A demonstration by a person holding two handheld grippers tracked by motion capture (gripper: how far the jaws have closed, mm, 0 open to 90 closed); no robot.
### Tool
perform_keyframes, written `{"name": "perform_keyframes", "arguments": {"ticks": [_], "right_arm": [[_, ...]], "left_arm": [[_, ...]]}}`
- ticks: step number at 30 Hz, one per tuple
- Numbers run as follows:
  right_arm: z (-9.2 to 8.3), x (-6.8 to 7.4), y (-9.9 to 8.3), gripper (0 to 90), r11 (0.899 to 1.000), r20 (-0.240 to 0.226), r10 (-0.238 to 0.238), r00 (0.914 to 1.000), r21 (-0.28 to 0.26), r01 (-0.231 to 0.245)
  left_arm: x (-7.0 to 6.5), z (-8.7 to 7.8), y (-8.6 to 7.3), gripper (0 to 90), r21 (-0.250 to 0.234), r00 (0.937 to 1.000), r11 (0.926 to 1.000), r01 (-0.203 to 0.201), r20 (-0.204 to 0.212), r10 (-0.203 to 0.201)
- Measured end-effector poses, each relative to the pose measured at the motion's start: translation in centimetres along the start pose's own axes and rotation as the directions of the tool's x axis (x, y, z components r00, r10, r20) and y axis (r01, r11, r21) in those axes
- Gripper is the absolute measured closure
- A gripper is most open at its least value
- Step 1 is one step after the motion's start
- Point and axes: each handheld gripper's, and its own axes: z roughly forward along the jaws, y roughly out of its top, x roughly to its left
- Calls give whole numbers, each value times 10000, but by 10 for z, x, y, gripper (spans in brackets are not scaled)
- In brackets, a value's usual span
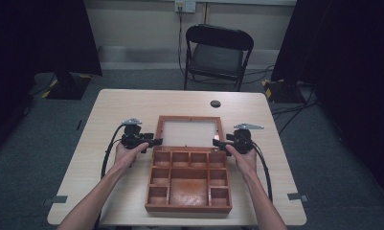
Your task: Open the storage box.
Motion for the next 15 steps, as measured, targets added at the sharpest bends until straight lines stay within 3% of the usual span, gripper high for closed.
{"name": "perform_keyframes", "arguments": {"ticks": [8, 15], "right_arm": [[-23, -1, -4, 179, 9999, 117, -41, 9999, 108, 40], [-55, -2, -16, 156, 9998, 665, -164, 9977, 101, 157]], "left_arm": [[-6, -22, 0, 312, 185, 9968, 9977, -657, -450, 664], [-4, -44, -10, 289, 344, 9953, 9974, -628, -713, 651]]}}
